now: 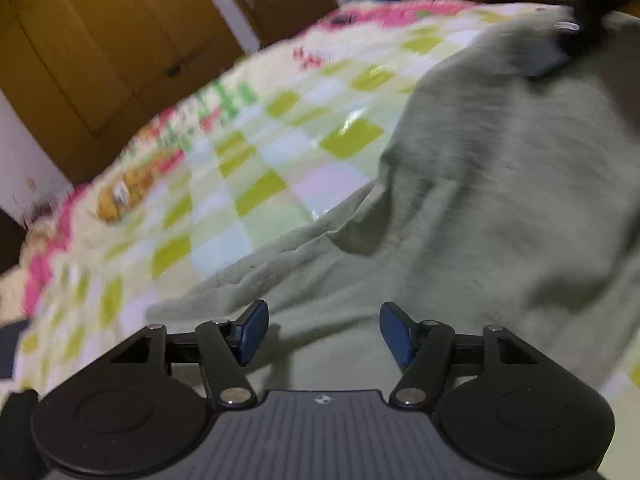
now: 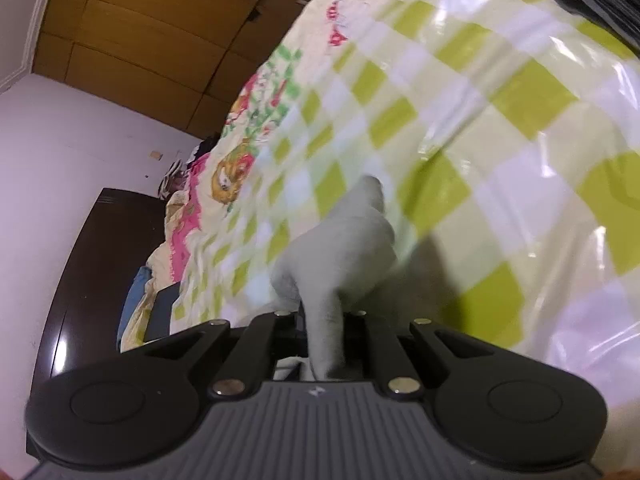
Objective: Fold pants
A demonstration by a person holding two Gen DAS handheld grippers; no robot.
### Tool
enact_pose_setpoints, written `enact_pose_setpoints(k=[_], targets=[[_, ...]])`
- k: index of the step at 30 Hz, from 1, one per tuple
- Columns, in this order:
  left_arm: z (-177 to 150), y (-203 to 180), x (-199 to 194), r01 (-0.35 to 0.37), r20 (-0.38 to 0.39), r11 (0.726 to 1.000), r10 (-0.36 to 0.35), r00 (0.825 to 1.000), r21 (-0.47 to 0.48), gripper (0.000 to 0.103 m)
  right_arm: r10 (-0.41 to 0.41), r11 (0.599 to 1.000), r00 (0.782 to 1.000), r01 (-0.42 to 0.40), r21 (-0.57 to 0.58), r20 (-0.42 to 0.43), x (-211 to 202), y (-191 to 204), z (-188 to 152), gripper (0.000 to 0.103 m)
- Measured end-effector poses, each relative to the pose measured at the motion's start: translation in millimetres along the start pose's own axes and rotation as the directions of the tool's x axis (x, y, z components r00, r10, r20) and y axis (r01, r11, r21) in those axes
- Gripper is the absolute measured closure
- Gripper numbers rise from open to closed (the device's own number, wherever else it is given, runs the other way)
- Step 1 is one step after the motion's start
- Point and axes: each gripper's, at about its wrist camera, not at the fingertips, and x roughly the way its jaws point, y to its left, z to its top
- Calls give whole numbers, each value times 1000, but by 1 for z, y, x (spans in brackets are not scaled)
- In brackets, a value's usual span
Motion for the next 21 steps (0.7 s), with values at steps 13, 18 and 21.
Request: enact_pose_setpoints(k=[13, 18, 21], targets=[[-61, 54, -47, 34, 43, 974, -24, 999, -222, 22, -81, 971, 996, 70, -227, -41, 56, 139, -29, 91], [-80, 75, -56, 86, 50, 952, -74, 996, -294, 21, -166, 945, 976, 117, -306, -142, 115, 174, -67, 91], [-91, 81, -63, 92, 43, 956, -83, 996, -278, 21, -247, 904, 956, 168, -393, -159, 151, 191, -93, 90]])
